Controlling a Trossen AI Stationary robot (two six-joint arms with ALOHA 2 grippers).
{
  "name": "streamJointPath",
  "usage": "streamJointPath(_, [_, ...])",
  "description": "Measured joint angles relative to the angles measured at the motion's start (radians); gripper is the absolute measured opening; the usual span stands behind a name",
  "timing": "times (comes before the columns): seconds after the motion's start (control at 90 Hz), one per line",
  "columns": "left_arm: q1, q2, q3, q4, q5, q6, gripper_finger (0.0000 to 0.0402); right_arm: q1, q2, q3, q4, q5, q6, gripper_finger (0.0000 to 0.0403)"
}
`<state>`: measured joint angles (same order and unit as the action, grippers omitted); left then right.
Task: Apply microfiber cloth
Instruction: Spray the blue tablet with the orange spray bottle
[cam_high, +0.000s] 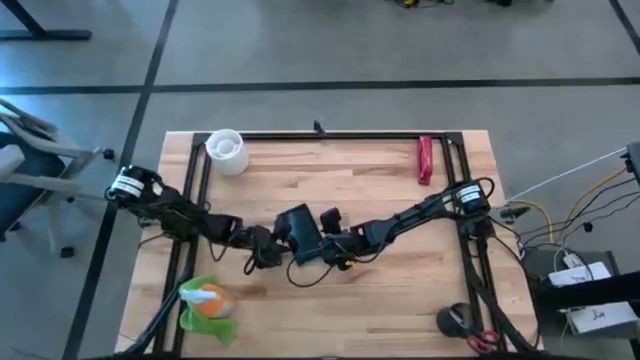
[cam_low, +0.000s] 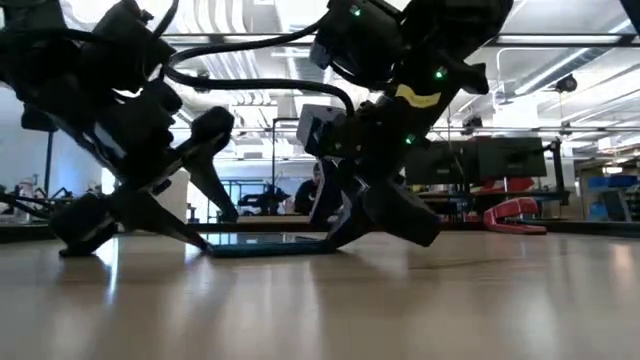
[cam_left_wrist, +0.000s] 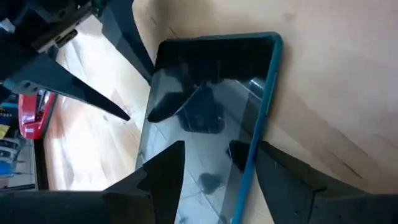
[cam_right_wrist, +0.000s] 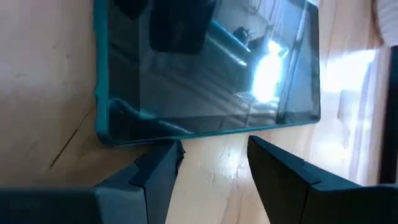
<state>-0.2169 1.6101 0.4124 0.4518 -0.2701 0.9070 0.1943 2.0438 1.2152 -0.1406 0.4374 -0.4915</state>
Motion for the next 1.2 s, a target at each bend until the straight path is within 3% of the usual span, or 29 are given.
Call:
streamJointPath(0.511, [0.003,-0.073,0.004,-0.064,-0.016,-0.073,0.0171,0.056,-0.011,0.054,-0.026,-0.023,0.052,0.0182])
streamJointPath(0.622, [0.005,-0.084,0.002,-0.069,0.019,-0.098,0.0166,0.055,-0.011,0.054,-0.027,-0.018,0.077,0.0181])
streamJointPath(0.867, [0.0,-0.085,-0.001,-0.068,0.023,-0.178,0.0097,0.061,-0.014,0.062,-0.052,0.025,0.108,0.0181])
streamJointPath(1.011, [-0.027,-0.092,-0.001,-0.047,-0.036,-0.189,0.0049,0.075,-0.02,0.09,-0.118,0.05,0.118,0.0181])
streamJointPath(1.2, [-0.08,-0.149,-0.001,-0.029,-0.137,-0.212,0.0048,0.101,-0.037,0.158,-0.244,0.106,0.167,0.0181])
